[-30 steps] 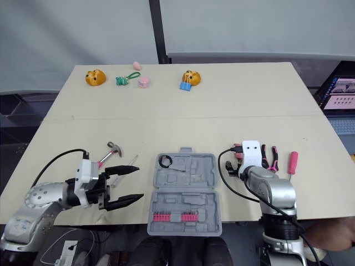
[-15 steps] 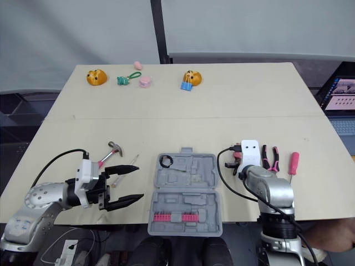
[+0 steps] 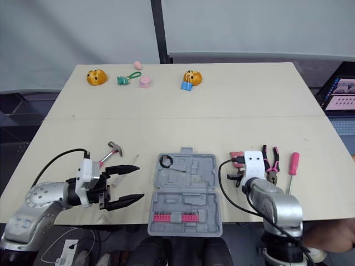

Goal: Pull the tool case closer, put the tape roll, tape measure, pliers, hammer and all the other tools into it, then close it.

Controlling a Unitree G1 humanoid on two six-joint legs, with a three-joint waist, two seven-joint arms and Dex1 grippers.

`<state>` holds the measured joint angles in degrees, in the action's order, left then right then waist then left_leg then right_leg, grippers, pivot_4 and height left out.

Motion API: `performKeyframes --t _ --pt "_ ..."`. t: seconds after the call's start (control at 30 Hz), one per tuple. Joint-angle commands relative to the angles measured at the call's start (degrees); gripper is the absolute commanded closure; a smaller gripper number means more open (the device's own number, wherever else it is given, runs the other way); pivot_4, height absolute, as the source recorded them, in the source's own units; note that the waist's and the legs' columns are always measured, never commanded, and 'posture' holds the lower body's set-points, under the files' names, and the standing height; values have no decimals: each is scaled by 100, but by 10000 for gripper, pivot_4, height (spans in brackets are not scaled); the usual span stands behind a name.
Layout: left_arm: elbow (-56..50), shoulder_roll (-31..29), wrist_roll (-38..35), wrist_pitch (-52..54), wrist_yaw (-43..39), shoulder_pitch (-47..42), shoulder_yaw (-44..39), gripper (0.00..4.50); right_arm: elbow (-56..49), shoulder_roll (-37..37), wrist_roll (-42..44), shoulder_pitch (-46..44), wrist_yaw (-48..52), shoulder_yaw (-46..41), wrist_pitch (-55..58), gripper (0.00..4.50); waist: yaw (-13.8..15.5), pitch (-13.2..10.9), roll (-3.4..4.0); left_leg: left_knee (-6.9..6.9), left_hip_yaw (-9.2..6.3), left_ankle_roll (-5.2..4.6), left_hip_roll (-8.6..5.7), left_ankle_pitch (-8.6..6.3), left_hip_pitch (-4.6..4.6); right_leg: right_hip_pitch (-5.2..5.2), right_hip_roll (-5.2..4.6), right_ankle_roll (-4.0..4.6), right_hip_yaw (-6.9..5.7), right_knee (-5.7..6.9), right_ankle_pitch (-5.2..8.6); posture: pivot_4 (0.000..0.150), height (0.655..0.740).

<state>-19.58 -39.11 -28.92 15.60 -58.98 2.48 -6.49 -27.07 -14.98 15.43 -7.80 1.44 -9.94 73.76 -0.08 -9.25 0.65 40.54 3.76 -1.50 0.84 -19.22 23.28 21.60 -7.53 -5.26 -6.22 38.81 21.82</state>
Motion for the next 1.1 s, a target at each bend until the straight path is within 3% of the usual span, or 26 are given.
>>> performKeyframes --t 0.03,0.37,1.1 --pt "-180 -83 -94 5 -79 -62 1 0 -617 74 85 403 54 -225 426 44740 1 0 0 -4 0 1 0 1 0 0 0 0 0 -4 0 1500 6677" --pt "-119 -87 -97 62 -204 -193 96 0 -1780 363 177 1382 151 -277 1077 44740 -2 -1 -1 -51 -3 21 0 20 -9 0 4 0 -5 -24 0 1500 6677" --pt "-33 -70 -43 18 -338 -208 102 0 -2340 613 203 1793 402 -139 1564 44740 -2 -3 -5 -55 -5 24 0 21 -9 1 4 0 -6 -30 0 1500 6677"
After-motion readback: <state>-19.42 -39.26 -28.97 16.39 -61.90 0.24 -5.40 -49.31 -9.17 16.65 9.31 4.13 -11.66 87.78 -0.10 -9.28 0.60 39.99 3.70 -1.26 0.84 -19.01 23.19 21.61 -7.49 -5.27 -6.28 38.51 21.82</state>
